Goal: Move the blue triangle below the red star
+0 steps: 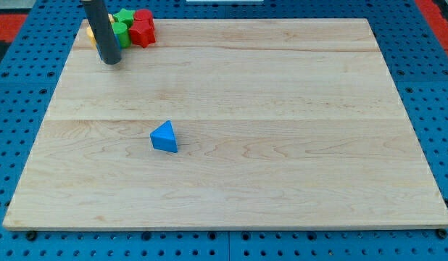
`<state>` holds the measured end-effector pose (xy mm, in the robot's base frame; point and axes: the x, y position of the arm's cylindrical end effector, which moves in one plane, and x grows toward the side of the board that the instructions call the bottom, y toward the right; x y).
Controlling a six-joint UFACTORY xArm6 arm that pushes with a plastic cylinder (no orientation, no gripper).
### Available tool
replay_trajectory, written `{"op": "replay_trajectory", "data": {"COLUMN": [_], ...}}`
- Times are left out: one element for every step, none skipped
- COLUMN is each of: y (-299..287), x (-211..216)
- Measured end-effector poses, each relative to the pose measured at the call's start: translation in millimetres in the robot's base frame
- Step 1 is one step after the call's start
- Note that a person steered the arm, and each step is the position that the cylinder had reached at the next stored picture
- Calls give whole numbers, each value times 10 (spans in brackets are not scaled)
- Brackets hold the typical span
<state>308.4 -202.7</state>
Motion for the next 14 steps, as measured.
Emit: {"op": "replay_trajectory", "data": {"y": [138,637,1194,1391,1295,1137,1097,1097,1089,1089,1106,1106,1106,1106], "x": [127,632,1231,1980,2323,2302,1871,1456,1029,709,579,405,102,-109]}}
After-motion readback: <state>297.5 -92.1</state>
